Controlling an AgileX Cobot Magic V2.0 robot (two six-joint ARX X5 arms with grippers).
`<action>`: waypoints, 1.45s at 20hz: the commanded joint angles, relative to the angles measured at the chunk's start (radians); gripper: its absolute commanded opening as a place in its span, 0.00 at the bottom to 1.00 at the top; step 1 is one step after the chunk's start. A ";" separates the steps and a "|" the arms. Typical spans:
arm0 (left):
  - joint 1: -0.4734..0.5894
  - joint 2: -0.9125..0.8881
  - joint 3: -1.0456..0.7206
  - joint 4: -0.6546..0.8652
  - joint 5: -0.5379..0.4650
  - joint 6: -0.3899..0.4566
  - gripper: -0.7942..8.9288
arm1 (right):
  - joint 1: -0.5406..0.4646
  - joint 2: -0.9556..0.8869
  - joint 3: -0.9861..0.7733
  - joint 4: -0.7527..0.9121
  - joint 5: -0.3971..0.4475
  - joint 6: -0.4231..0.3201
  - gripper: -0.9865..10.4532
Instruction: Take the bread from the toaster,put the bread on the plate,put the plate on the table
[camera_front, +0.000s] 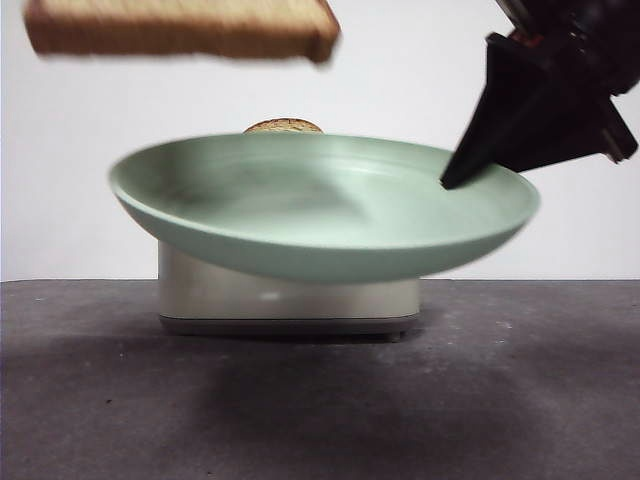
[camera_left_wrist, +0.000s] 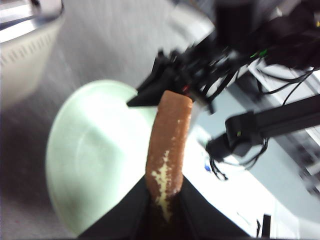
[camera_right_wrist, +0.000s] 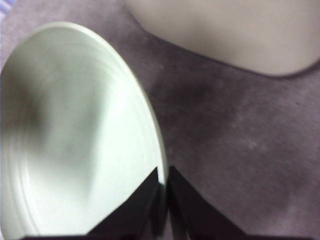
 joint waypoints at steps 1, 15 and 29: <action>-0.043 0.084 0.010 0.042 0.012 0.030 0.09 | 0.023 0.007 0.005 0.042 -0.003 0.048 0.09; -0.161 0.405 0.016 0.173 0.001 0.034 0.40 | 0.031 0.007 0.005 0.052 -0.003 0.063 0.09; -0.241 0.307 0.226 0.045 -0.282 0.080 0.40 | 0.031 0.009 0.005 0.007 0.016 0.047 0.09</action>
